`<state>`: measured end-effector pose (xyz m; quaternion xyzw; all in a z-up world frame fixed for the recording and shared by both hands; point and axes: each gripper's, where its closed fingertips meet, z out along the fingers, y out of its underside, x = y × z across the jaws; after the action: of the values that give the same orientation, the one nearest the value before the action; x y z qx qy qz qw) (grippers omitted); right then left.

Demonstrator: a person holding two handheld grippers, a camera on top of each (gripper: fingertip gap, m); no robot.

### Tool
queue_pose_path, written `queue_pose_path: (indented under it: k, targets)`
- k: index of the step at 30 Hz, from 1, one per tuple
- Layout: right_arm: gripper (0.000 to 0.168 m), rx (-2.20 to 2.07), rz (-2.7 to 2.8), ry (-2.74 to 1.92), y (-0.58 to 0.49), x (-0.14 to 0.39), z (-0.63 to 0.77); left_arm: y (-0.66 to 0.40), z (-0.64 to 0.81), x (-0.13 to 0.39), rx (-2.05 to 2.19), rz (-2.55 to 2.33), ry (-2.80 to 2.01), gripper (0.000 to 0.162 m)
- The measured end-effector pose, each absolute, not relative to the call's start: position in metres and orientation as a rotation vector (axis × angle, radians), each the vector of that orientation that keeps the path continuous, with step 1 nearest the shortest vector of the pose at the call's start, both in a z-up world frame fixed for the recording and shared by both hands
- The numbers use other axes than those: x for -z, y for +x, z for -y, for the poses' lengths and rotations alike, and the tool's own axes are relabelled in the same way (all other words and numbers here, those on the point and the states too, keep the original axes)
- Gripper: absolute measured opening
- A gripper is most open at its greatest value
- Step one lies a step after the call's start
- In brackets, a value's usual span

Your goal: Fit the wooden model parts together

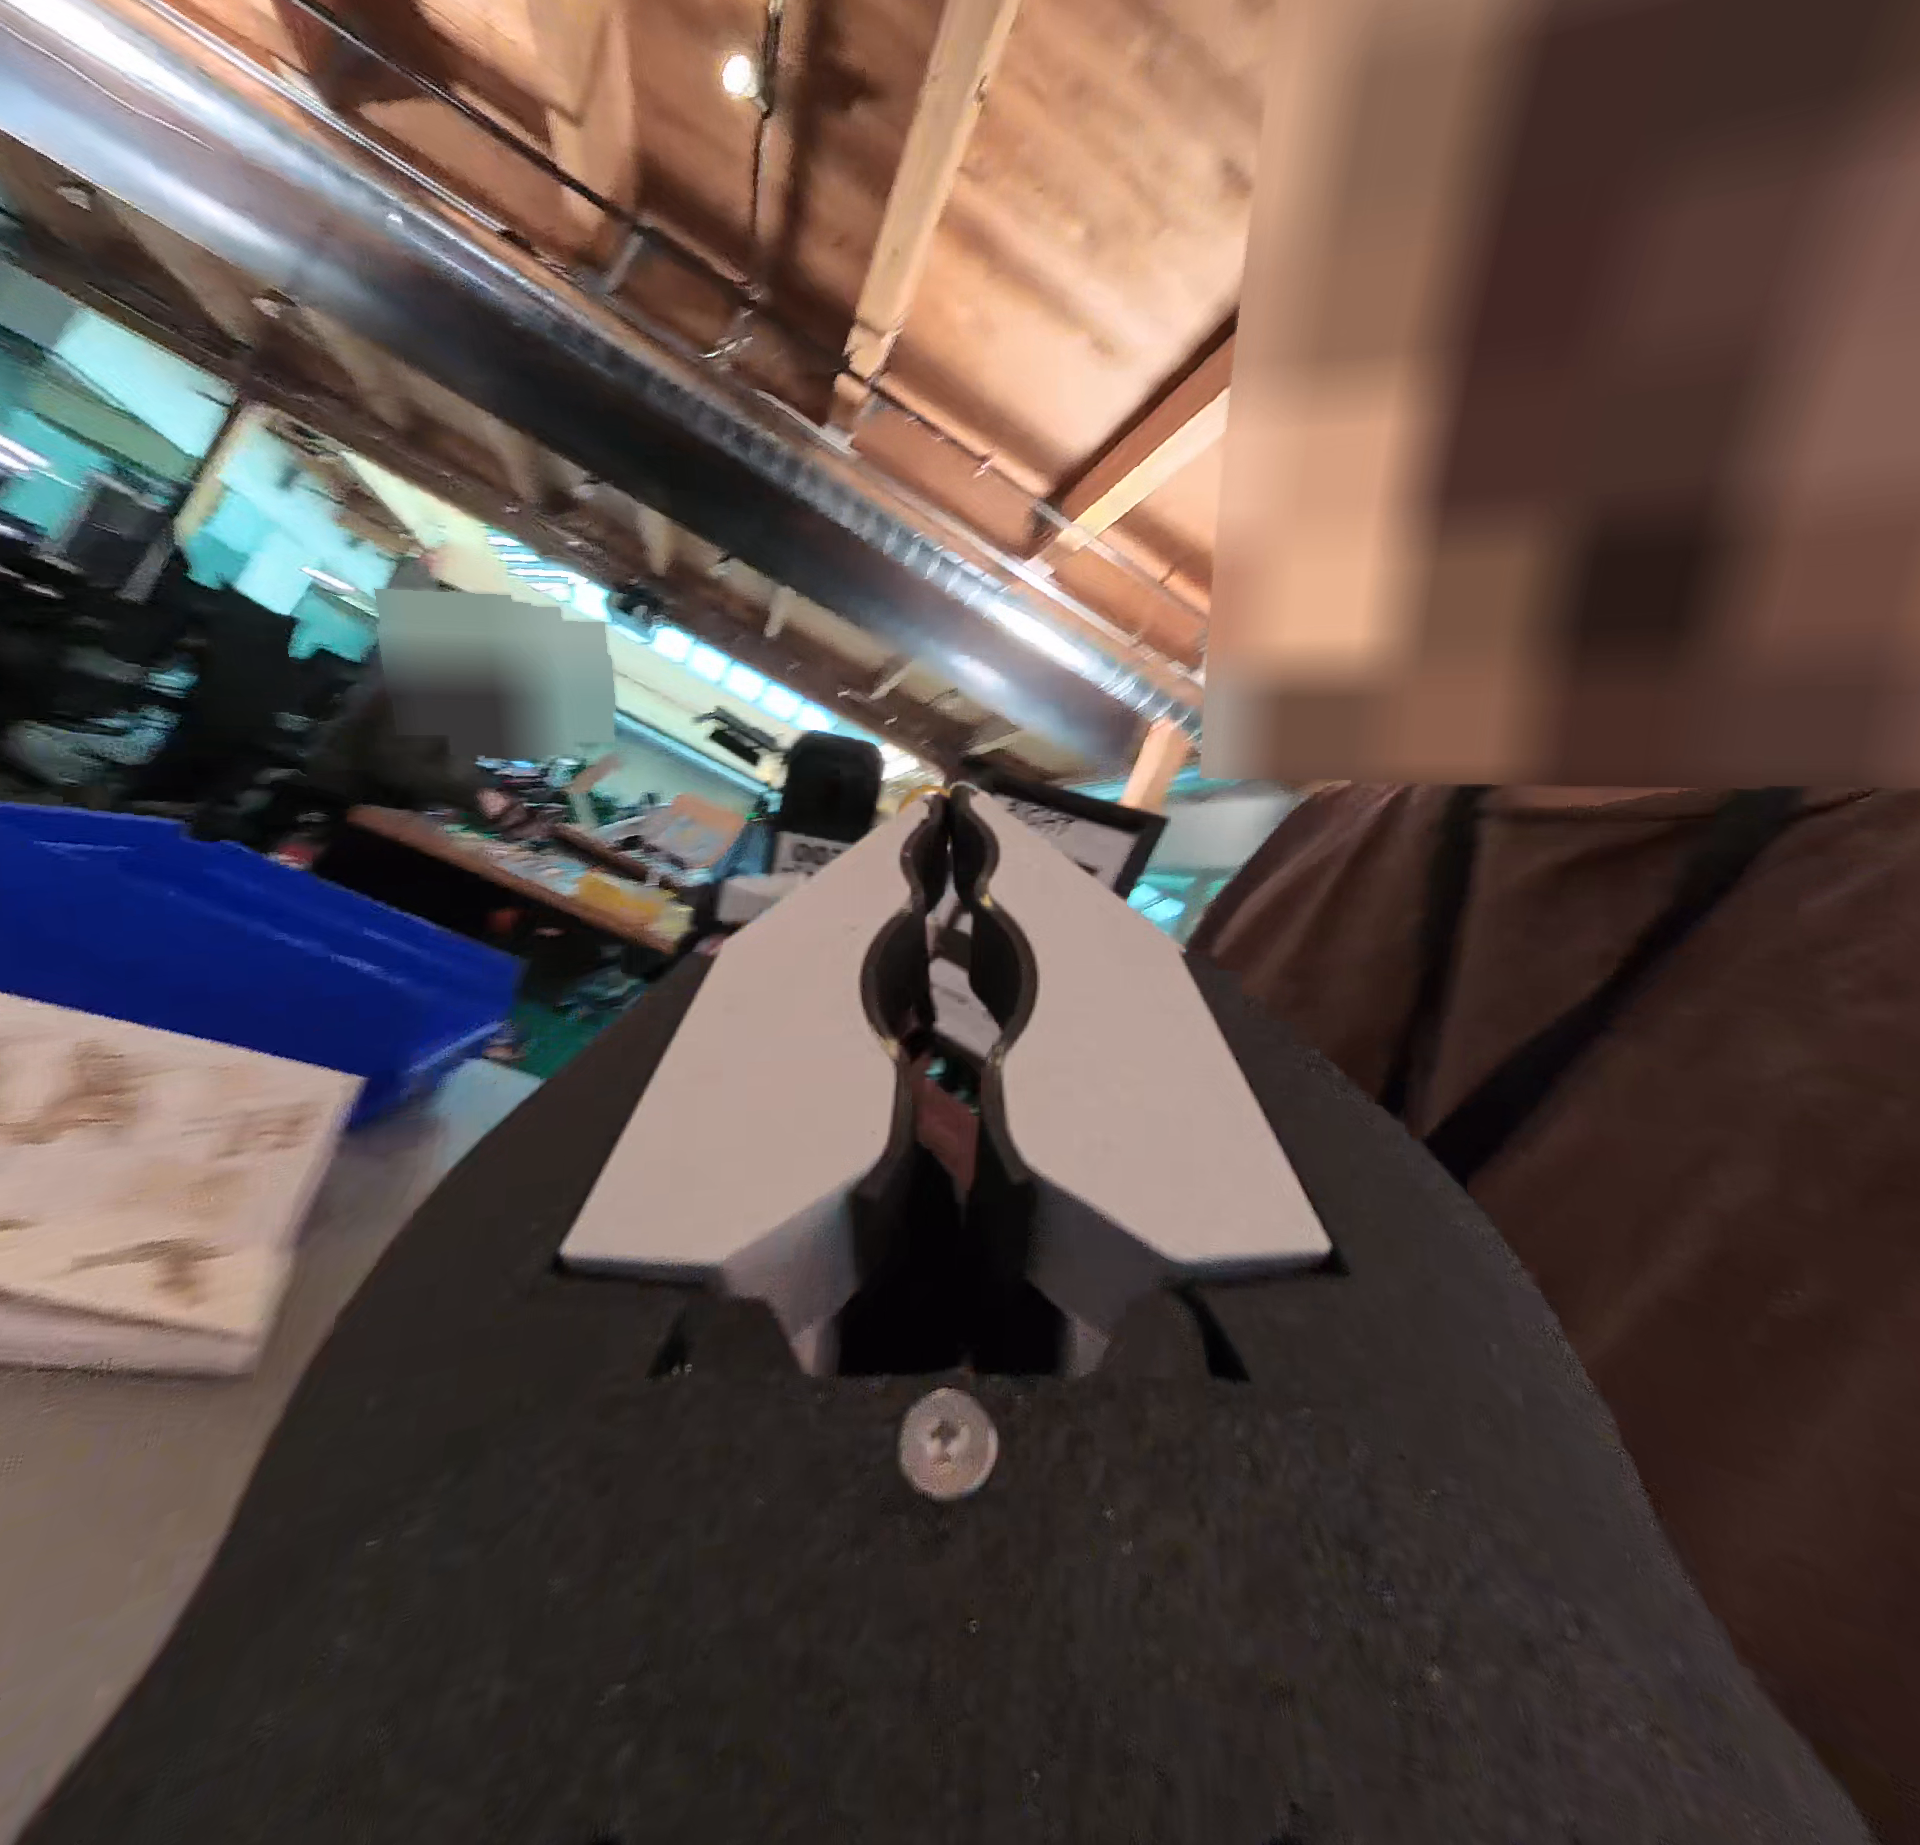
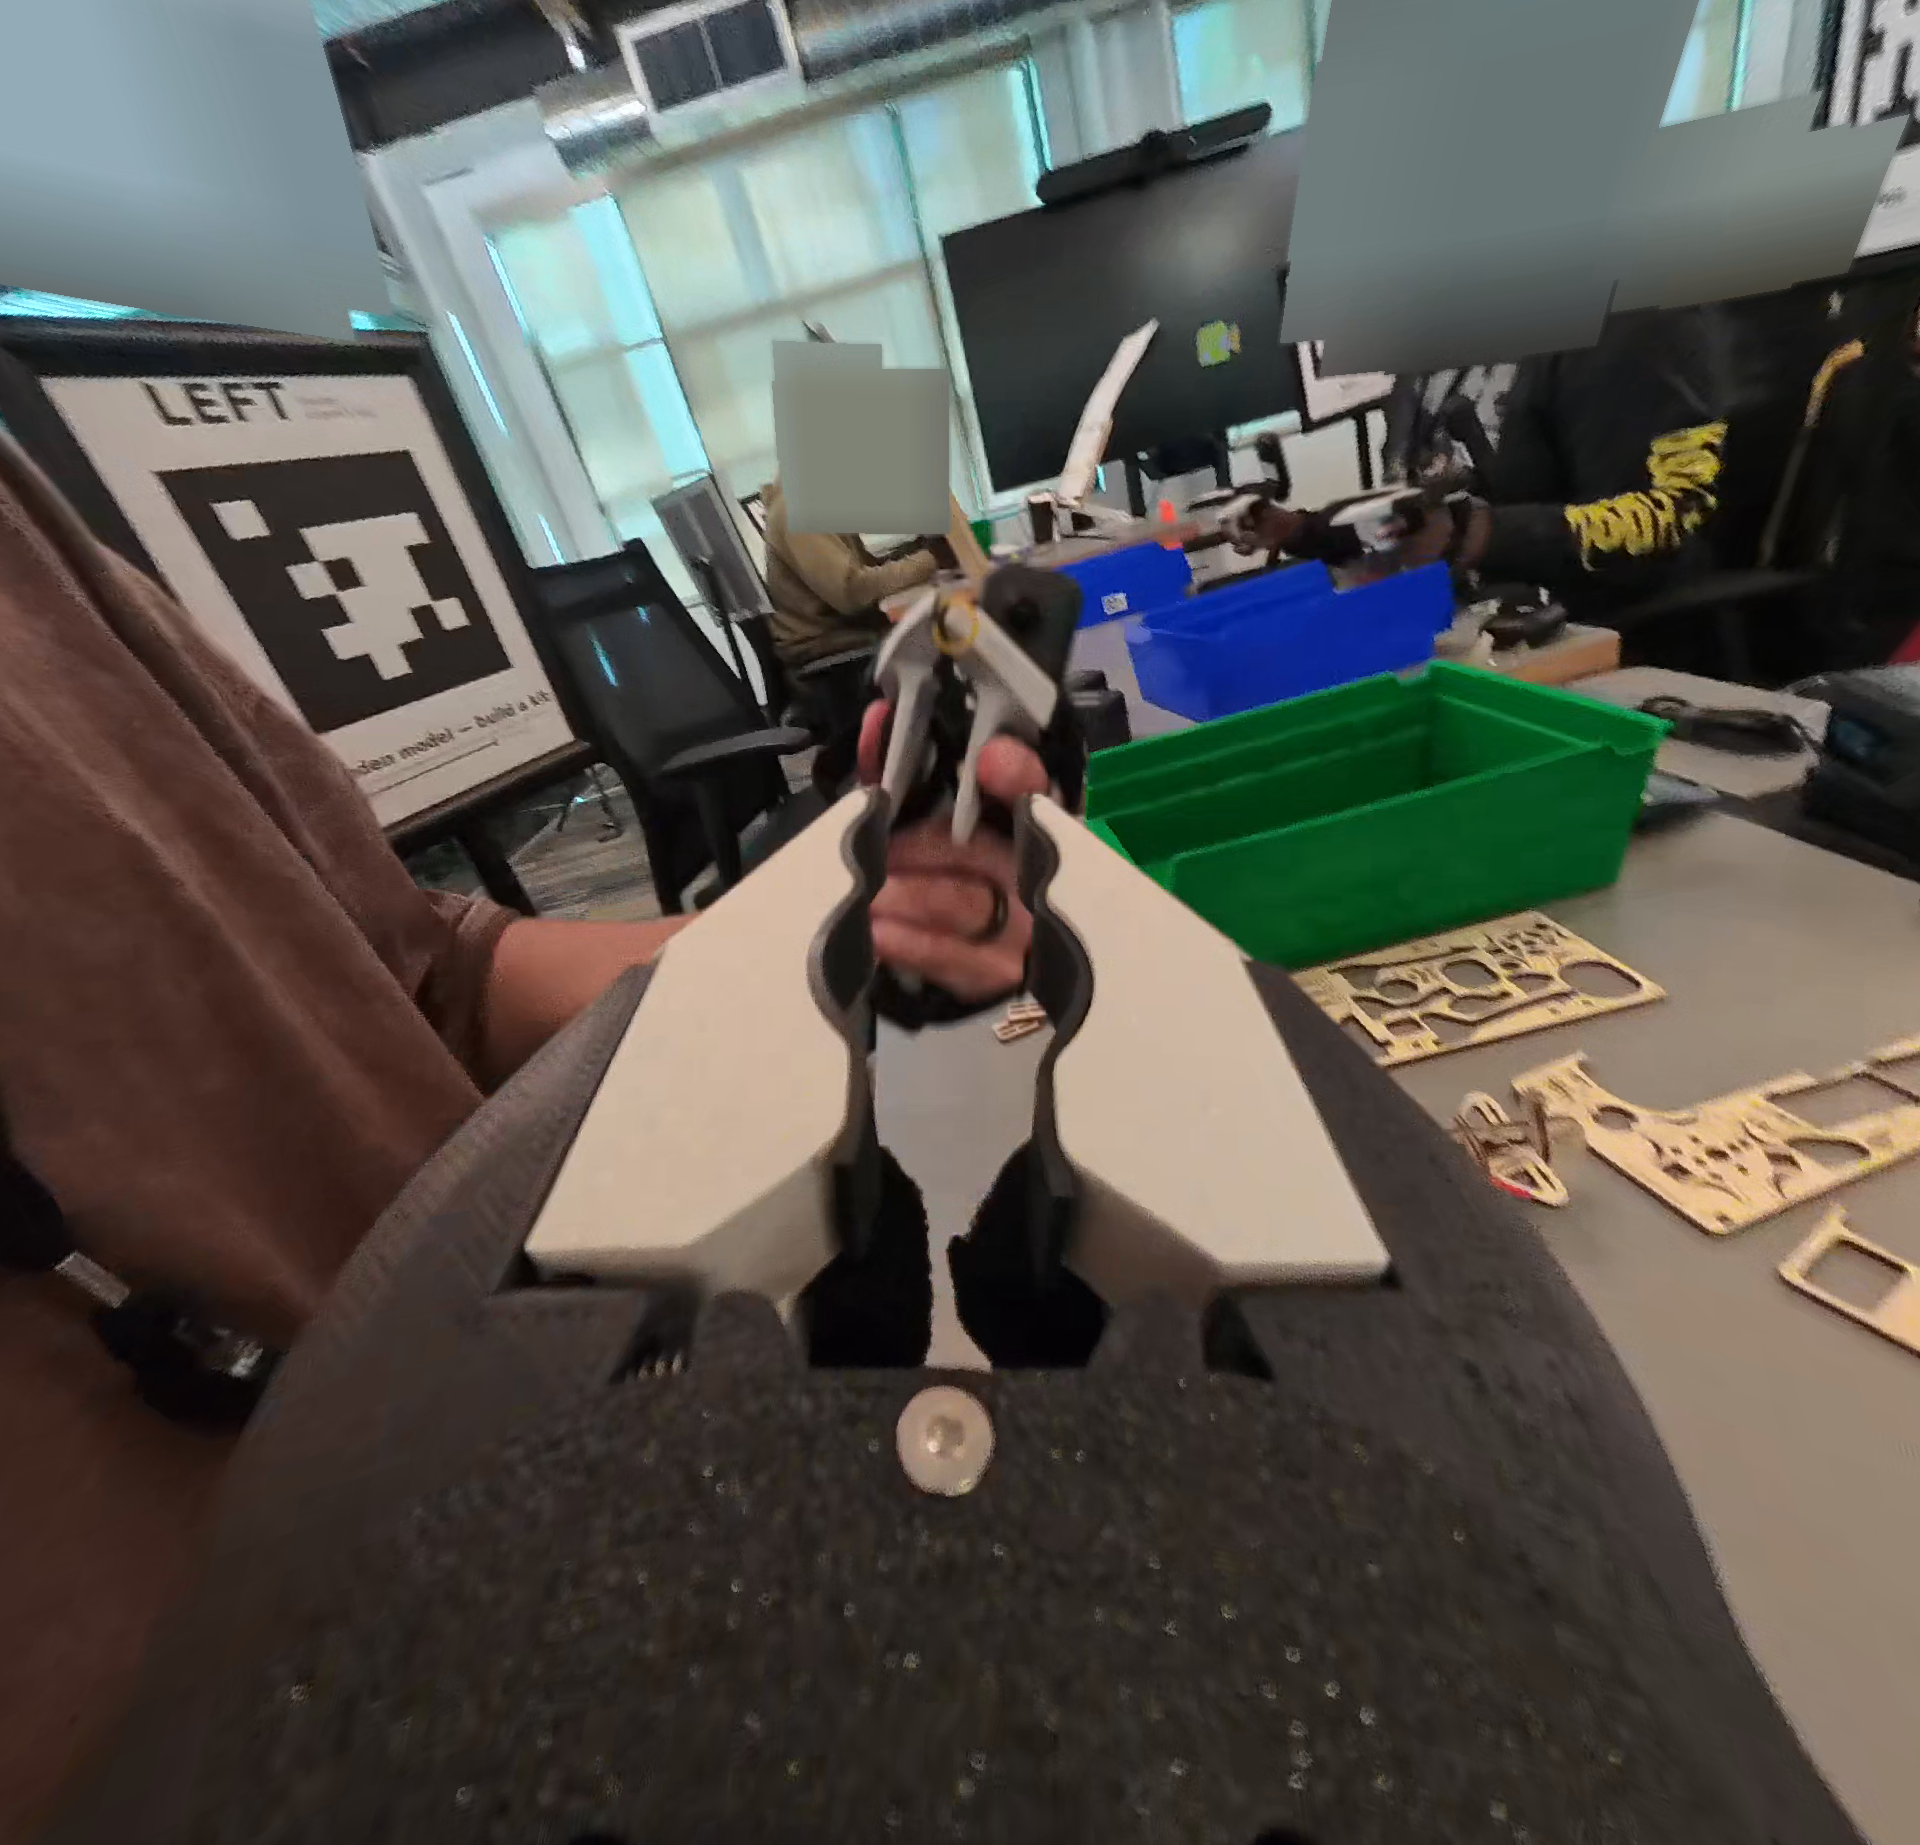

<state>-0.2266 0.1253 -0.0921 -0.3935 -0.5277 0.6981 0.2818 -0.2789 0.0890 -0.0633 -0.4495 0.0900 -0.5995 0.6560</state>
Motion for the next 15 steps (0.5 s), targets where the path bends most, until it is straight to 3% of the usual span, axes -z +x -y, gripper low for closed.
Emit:
queue_pose_path:
  k: [15]
  targets:
    - [0.020,-2.331,1.385,-0.920,-0.171,0.099,-0.116,-0.165,-0.116,0.091,1.706,-0.241,-0.993,0.000]
